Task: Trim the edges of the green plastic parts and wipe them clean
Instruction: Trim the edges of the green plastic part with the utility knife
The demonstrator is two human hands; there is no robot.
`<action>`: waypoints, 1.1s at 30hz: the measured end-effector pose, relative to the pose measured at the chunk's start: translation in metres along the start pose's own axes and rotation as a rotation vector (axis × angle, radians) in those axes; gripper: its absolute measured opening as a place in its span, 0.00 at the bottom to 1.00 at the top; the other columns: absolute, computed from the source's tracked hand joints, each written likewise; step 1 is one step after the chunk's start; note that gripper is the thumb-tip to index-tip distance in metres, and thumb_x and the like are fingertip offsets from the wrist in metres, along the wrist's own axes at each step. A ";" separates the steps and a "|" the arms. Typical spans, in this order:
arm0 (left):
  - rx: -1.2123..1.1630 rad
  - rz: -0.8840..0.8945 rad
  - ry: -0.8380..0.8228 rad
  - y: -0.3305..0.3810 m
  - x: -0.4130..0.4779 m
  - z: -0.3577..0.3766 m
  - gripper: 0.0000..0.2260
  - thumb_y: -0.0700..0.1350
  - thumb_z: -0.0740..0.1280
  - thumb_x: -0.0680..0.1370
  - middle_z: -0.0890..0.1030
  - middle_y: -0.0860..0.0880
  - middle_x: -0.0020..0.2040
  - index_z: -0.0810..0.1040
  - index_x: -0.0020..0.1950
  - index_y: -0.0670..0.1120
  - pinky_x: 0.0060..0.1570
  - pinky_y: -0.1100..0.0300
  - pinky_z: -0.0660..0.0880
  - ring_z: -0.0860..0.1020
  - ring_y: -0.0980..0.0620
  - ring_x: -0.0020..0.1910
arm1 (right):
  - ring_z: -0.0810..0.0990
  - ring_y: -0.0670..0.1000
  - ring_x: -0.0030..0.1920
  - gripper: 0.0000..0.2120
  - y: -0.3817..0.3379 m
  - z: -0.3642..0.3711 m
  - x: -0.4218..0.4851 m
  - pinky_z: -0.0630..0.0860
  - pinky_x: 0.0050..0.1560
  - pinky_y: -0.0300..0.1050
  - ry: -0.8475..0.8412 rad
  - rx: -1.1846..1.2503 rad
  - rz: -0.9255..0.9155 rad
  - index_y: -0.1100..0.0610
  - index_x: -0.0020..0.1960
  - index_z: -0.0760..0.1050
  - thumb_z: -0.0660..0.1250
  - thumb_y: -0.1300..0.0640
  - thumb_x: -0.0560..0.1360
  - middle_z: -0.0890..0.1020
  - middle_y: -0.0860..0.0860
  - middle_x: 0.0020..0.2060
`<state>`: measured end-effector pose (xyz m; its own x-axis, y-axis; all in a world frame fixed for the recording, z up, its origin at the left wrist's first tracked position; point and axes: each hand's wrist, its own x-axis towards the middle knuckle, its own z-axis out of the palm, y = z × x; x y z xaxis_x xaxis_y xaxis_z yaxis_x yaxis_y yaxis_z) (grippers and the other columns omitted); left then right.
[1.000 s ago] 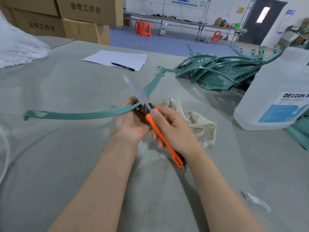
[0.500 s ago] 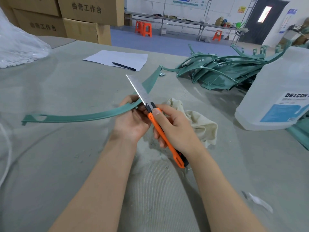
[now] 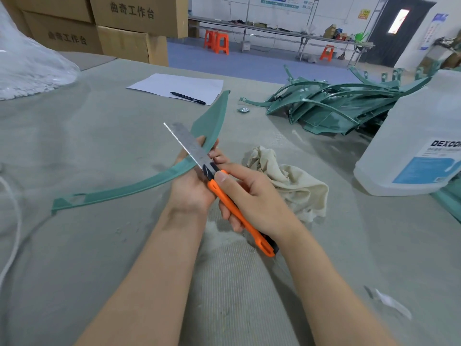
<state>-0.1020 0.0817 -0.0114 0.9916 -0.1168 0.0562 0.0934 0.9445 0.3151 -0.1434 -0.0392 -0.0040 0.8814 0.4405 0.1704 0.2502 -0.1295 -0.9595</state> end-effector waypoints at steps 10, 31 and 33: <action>0.094 0.024 0.139 0.008 0.008 0.010 0.31 0.46 0.52 0.83 0.69 0.53 0.22 0.77 0.23 0.42 0.30 0.71 0.65 0.69 0.60 0.24 | 0.71 0.50 0.20 0.11 -0.005 0.003 -0.004 0.70 0.23 0.38 -0.055 -0.022 -0.010 0.42 0.56 0.77 0.58 0.54 0.83 0.75 0.55 0.26; -0.042 0.107 0.162 0.013 0.014 0.007 0.22 0.44 0.55 0.84 0.75 0.51 0.25 0.75 0.32 0.41 0.21 0.69 0.70 0.72 0.57 0.19 | 0.70 0.48 0.18 0.11 -0.008 0.008 -0.005 0.69 0.21 0.38 -0.101 0.013 0.028 0.53 0.49 0.75 0.56 0.53 0.84 0.75 0.58 0.26; -0.025 0.101 0.154 0.013 0.013 0.007 0.20 0.44 0.55 0.84 0.74 0.52 0.26 0.74 0.34 0.41 0.22 0.69 0.70 0.71 0.58 0.20 | 0.71 0.48 0.19 0.13 -0.009 0.006 -0.006 0.69 0.21 0.38 -0.104 0.001 0.047 0.58 0.52 0.75 0.55 0.53 0.84 0.75 0.58 0.26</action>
<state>-0.0884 0.0902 0.0000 0.9979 0.0260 -0.0599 -0.0074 0.9565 0.2916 -0.1531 -0.0350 0.0027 0.8457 0.5240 0.1009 0.2089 -0.1511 -0.9662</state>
